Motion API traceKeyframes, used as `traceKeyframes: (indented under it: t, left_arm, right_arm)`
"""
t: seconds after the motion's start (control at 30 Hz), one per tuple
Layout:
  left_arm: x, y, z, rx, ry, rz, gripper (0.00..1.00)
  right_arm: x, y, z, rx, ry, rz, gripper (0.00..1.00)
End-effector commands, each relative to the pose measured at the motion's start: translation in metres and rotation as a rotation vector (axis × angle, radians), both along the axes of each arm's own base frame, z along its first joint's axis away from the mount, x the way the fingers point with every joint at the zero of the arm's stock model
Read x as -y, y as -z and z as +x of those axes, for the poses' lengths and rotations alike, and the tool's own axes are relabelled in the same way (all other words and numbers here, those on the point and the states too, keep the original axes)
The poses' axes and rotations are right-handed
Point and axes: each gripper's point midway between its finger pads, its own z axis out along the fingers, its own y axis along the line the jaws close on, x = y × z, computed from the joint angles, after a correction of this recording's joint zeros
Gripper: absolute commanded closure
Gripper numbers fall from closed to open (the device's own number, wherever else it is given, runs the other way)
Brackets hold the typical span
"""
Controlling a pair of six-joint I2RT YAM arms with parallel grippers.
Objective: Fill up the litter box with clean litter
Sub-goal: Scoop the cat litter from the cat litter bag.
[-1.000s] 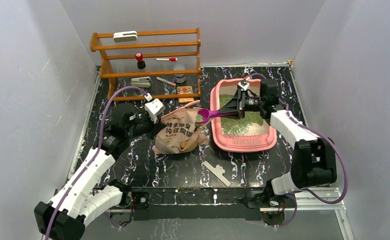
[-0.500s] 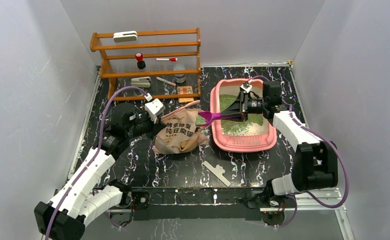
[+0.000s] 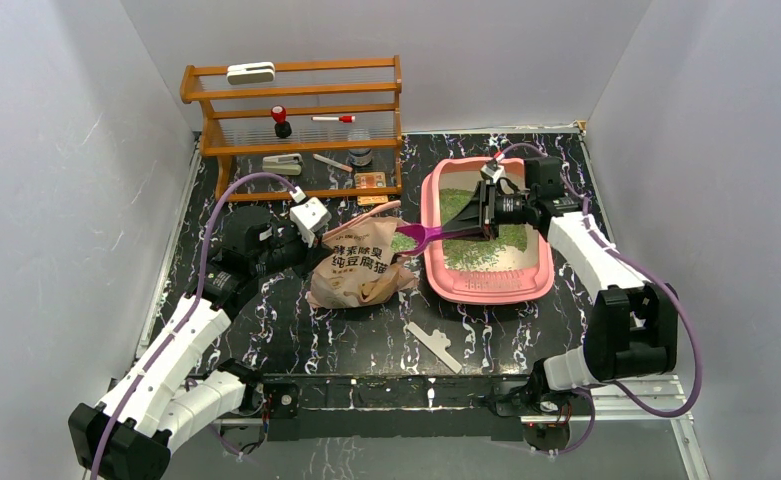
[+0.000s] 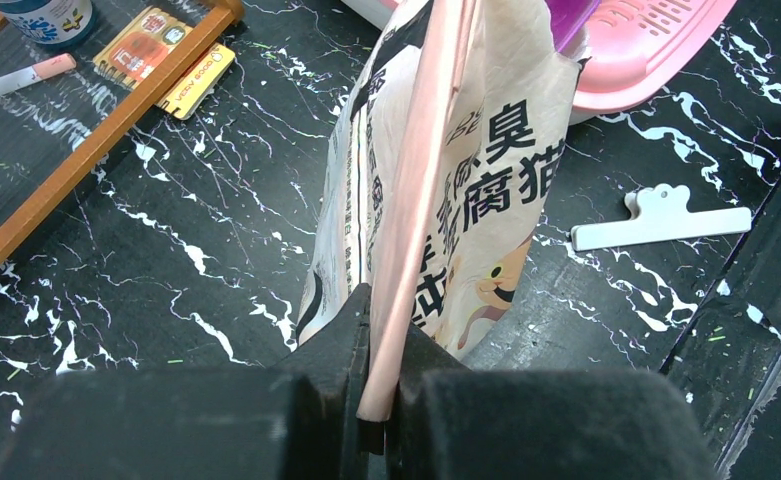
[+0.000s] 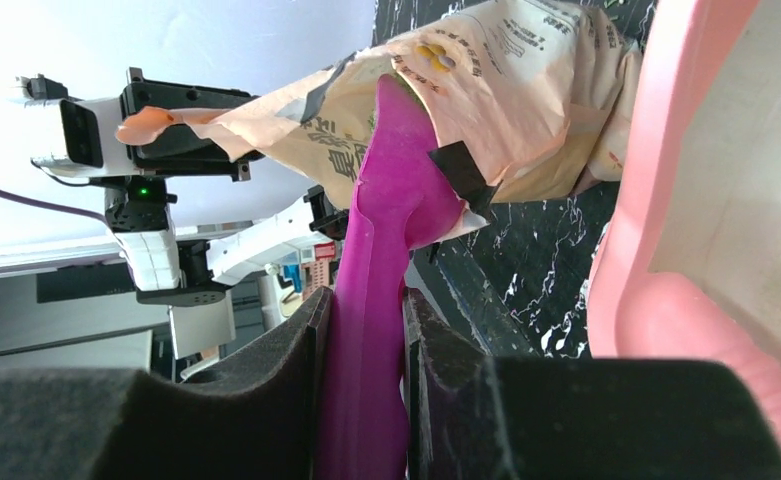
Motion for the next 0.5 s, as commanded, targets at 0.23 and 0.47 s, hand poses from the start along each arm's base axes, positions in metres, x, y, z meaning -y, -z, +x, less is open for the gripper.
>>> traceKeyframes:
  t: [0.23,0.47]
  left_arm:
    - [0.013,-0.040,0.002,0.094,0.059,-0.073,1.00]
    - [0.010,-0.040,0.003,0.116,0.047,-0.068,1.00]
  right_arm:
    - [-0.009,-0.016,0.000,0.062,0.016,0.023,1.00]
    - [0.011,-0.026,-0.009,0.005,-0.029,0.149,1.00]
